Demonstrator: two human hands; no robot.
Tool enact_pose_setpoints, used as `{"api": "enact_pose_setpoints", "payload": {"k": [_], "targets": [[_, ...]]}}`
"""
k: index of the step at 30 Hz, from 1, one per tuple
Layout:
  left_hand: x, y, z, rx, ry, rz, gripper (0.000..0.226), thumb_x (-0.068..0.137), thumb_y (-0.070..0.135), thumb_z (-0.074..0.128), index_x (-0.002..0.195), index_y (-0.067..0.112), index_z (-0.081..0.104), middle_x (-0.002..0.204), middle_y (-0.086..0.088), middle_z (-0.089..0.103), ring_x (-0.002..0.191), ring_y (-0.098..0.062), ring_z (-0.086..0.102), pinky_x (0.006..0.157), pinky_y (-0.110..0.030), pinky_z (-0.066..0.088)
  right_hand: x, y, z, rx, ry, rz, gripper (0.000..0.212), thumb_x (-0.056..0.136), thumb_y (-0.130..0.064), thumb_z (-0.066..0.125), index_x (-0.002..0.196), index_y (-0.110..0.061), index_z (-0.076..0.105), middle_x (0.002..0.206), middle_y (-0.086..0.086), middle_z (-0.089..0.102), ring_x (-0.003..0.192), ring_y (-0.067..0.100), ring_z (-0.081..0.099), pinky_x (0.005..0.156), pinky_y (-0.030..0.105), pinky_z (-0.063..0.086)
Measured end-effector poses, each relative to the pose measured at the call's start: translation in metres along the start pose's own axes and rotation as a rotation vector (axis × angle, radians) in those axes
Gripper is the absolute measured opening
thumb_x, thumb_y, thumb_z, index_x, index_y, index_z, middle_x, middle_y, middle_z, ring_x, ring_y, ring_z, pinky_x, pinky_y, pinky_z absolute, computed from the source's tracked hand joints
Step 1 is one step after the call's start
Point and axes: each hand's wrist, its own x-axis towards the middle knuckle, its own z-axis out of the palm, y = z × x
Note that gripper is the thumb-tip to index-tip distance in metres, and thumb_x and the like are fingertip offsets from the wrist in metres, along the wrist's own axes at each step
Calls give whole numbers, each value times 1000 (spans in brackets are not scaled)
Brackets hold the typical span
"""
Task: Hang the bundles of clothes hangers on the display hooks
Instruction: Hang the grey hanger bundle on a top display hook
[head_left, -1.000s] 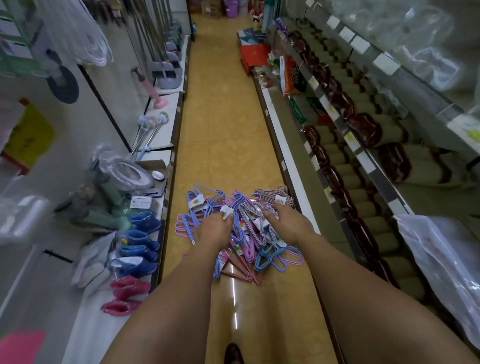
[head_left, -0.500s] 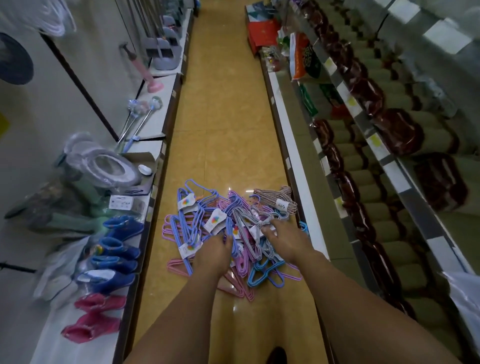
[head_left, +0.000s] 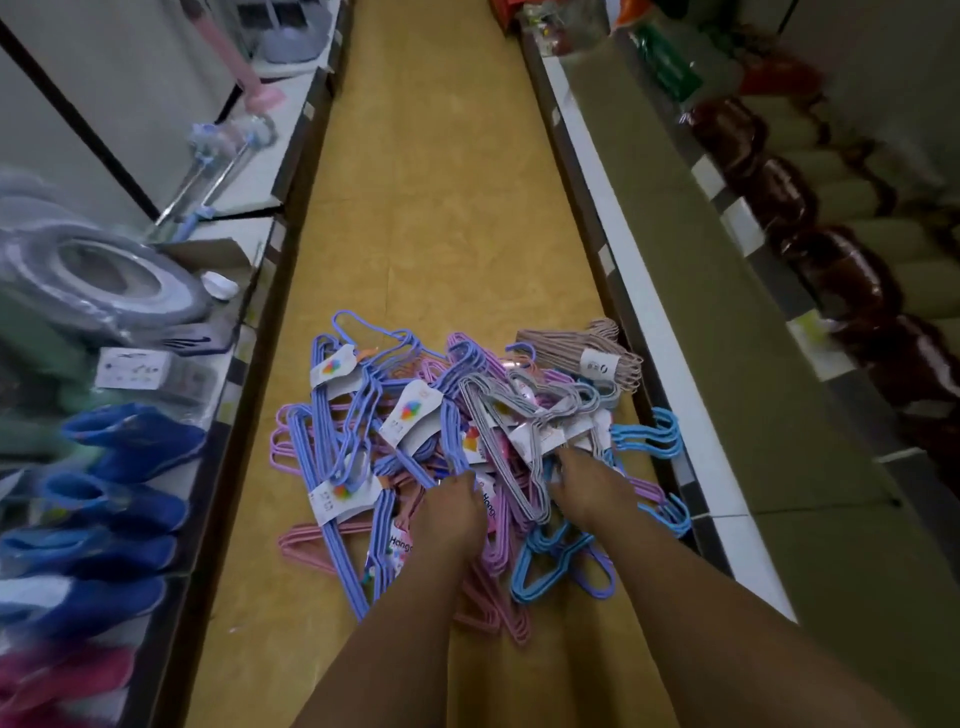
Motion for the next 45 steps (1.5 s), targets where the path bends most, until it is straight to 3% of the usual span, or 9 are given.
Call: {"api": "enact_pose_setpoints", "payload": {"k": [6, 16, 20, 25, 28, 30, 33, 37, 45], "targets": [[66, -8, 79, -9, -45, 99, 48, 98, 7, 34, 144, 18, 36, 142, -11, 44, 113, -31, 54, 83, -39, 47, 70, 26, 80, -3, -34, 98, 27, 98, -21, 45, 122, -9, 45, 125, 13, 55, 113, 31, 54, 84, 36, 44], [106, -7, 133, -53, -193, 198, 52, 100, 16, 39, 150, 16, 26, 157, -9, 18, 138, -29, 33, 106, -37, 34, 123, 31, 130, 277, 86, 223, 33, 96, -26, 48, 122, -6, 55, 124, 15, 57, 112, 33, 55, 87, 37, 47], [102, 4, 131, -303, -100, 142, 39, 102, 15, 33, 139, 7, 42, 144, -14, 41, 126, -28, 45, 98, -33, 38, 131, 23, 131, 409, 98, 319, 37, 95, -27, 51, 124, -4, 55, 126, 17, 55, 113, 34, 54, 86, 38, 47], [110, 9, 130, -668, -16, -82, 56, 100, 11, 35, 152, 12, 13, 156, -16, 19, 135, -36, 36, 108, -40, 36, 141, 14, 126, 897, 69, 465, 35, 91, -9, 50, 121, 8, 51, 108, 24, 62, 95, 35, 62, 73, 35, 48], [111, 8, 128, -773, 15, -189, 54, 95, 10, 44, 145, 6, 25, 138, -18, 45, 116, -39, 52, 92, -41, 48, 137, 5, 124, 1108, 56, 487, 42, 93, -18, 53, 124, 9, 47, 114, 25, 61, 100, 36, 61, 81, 37, 48], [106, 10, 123, -816, 71, -182, 30, 94, 5, 47, 124, 2, 49, 109, -10, 56, 105, -37, 58, 79, -38, 48, 132, 0, 120, 1041, 110, 482, 57, 93, -35, 55, 133, 2, 40, 129, 24, 54, 114, 40, 55, 96, 46, 47], [96, 17, 113, -850, 48, -168, 9, 91, 4, 49, 94, 5, 58, 92, -6, 59, 96, -33, 61, 84, -45, 51, 121, -1, 109, 772, 190, 420, 51, 96, -44, 47, 128, -4, 50, 128, 18, 56, 116, 37, 54, 97, 41, 44], [85, 25, 93, -710, 5, -120, 39, 90, 19, 51, 119, -7, 47, 121, -25, 57, 111, -42, 54, 91, -45, 46, 96, -4, 82, 532, 362, 398, 44, 100, -42, 37, 120, -8, 57, 120, 13, 61, 110, 33, 56, 78, 35, 40], [24, 46, 3, -353, 94, -115, 59, 96, 22, 47, 149, 14, 21, 151, -14, 29, 130, -38, 39, 103, -51, 40, -10, -10, 1, 207, 460, 272, 44, 99, -42, 33, 114, -10, 59, 110, 11, 64, 101, 31, 59, 77, 36, 43]]}}
